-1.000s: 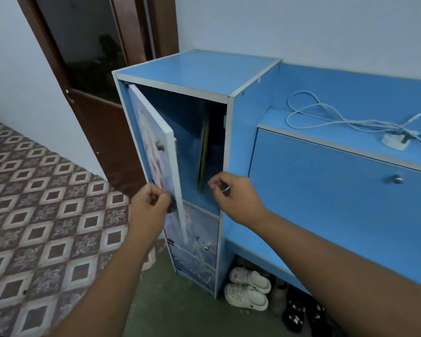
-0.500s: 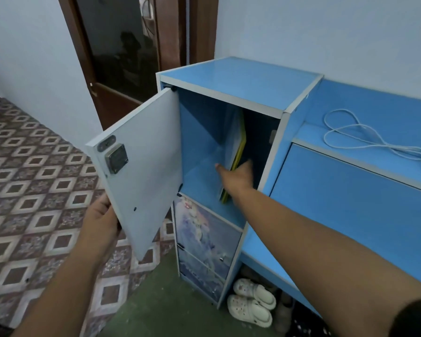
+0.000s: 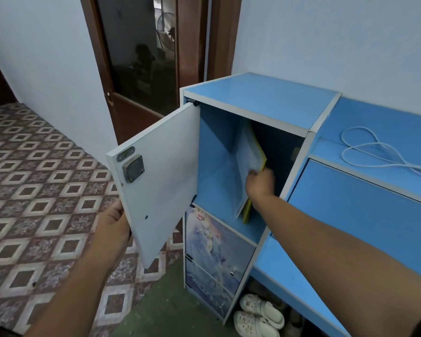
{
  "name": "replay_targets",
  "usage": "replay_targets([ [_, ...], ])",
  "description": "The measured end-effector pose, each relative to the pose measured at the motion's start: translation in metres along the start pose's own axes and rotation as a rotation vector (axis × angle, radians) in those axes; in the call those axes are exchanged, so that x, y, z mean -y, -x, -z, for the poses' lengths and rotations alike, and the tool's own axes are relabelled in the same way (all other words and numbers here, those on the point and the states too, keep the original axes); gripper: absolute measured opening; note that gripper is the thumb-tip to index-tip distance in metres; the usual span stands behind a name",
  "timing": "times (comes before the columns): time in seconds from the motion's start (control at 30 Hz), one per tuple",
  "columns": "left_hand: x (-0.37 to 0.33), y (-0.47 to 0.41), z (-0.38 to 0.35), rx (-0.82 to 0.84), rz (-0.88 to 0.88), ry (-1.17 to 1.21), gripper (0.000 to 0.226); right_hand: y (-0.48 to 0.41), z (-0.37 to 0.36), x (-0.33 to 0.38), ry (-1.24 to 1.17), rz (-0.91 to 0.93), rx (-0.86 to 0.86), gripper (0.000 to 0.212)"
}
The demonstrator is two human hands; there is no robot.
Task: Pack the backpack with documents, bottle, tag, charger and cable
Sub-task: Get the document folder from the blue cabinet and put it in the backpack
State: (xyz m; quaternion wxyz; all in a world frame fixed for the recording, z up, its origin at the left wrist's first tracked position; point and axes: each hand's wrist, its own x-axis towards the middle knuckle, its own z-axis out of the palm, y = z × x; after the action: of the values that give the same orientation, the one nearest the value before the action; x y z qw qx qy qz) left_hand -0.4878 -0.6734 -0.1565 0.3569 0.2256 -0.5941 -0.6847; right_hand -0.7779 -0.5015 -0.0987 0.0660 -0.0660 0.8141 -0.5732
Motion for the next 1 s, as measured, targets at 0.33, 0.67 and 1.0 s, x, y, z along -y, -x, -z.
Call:
replay_targets([
  [0.33, 0.001, -0.012, 0.011, -0.017, 0.021, -0.007, 0.019, 0.054, 0.037, 0.012, 0.31, 0.231, 0.157, 0.023],
  [0.67, -0.01, -0.003, 0.0, -0.042, 0.057, -0.015, 0.016, 0.093, 0.099, 0.058, 0.51, 0.41, 0.315, 0.019],
  [1.0, -0.013, 0.009, -0.013, 0.057, 0.03, -0.19, 0.02, 0.108, 0.187, 0.172, 1.046, 0.551, 0.417, 0.015],
])
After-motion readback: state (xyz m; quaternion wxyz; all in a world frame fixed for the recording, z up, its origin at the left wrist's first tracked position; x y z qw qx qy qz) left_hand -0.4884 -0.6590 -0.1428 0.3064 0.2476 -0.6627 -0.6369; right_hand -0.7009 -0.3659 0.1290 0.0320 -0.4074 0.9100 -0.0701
